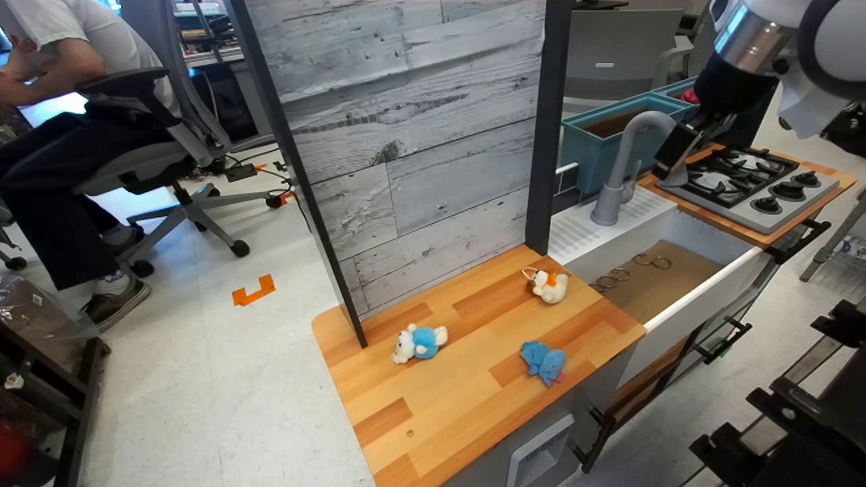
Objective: Move the nozzle to the left
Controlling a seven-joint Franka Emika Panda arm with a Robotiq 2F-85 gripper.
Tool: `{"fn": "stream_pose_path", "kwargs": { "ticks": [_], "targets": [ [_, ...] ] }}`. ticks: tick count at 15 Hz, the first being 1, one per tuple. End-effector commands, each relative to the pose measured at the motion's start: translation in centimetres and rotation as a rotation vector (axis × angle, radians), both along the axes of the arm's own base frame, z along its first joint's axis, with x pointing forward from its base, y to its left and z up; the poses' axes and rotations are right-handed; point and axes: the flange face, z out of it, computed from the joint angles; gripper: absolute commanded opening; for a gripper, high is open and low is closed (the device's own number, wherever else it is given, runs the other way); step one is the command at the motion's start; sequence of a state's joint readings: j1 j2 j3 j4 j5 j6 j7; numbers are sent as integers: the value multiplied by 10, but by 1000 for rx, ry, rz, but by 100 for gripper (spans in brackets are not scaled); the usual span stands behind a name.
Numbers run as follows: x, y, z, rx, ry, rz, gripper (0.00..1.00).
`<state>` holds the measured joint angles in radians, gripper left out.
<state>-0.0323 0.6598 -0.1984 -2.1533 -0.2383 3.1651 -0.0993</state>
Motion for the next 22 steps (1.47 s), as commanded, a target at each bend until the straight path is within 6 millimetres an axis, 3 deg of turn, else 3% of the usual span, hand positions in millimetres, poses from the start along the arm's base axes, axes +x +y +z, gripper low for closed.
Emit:
{"fn": "stream_pose_path", "kwargs": {
  "ticks": [1,7,8,9,16,20,22],
  "targets": [
    [2,6,-21,-15,0,-3,100],
    [-3,15,-44,-15,35,1,100],
    [-4,16,-46,-13,38,-5,91],
    [-5,16,-47,-10,40,-10,72],
    [-6,10,-46,-12,29,-47,19],
    [-5,20,-48,-37,26,-19,2],
    [-2,29,-52,-46,39,0,0]
  ]
}}
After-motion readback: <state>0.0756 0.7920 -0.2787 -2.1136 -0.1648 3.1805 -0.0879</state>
